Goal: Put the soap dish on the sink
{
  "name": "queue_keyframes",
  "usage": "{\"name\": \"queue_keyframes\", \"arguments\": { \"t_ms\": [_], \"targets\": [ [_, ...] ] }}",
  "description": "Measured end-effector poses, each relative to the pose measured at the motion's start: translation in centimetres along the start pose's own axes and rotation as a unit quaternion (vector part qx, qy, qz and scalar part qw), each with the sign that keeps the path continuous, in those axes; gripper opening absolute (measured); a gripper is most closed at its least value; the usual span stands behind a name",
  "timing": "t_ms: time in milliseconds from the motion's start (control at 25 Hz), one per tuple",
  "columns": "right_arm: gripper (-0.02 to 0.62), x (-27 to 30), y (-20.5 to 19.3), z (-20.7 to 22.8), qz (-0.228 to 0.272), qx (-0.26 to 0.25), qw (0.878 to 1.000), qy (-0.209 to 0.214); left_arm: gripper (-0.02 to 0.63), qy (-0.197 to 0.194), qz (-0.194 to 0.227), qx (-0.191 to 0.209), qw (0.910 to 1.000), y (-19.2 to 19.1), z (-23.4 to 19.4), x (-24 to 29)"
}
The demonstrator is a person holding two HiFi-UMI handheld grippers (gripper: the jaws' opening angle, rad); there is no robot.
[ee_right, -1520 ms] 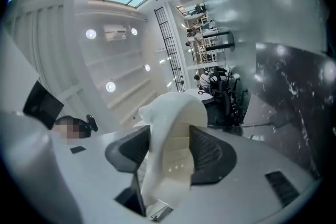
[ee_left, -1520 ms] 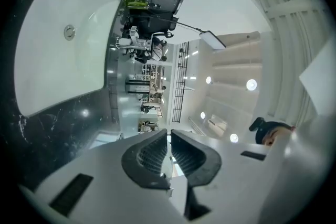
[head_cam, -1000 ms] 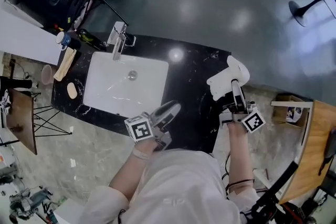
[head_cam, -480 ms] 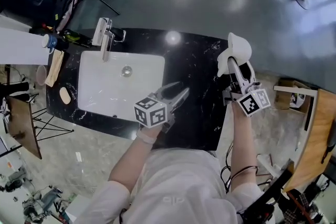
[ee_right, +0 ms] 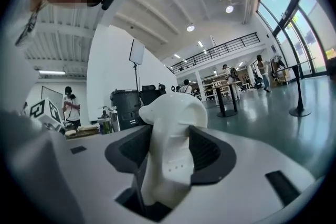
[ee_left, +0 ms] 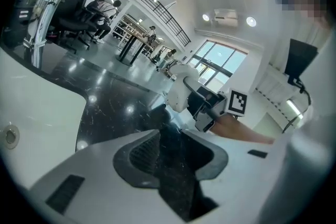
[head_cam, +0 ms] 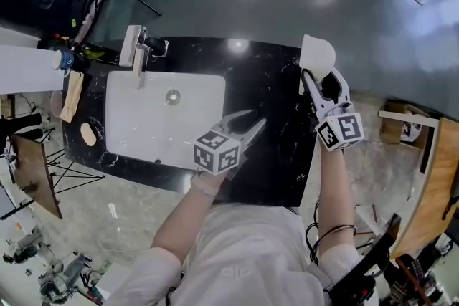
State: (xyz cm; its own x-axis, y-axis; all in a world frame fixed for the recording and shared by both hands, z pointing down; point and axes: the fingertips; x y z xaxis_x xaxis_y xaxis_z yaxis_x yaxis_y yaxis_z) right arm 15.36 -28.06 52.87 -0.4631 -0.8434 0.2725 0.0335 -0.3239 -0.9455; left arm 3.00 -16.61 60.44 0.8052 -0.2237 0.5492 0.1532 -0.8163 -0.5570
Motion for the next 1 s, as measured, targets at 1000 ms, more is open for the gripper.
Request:
{"name": "queue_keyframes", "arguments": {
  "t_ms": [1000],
  "targets": [
    [0.244,6.6,-6.2,-8.3,-0.203,-0.442,0.873,0.033,0.051,0.023,-0.063,0.017,0.9976,-0.9,-0.5,0.9]
  ]
}}
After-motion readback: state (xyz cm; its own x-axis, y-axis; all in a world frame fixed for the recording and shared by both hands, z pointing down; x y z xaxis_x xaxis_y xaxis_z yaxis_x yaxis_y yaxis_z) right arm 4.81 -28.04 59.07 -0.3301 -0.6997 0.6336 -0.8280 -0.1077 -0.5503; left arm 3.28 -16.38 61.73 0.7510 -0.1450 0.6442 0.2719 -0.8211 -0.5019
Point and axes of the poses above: the fingertips, and each gripper's own axes: x forward along the fingers, z to its right, y out of its top, and after that the axes turned 10 degrees about -z, right-handed
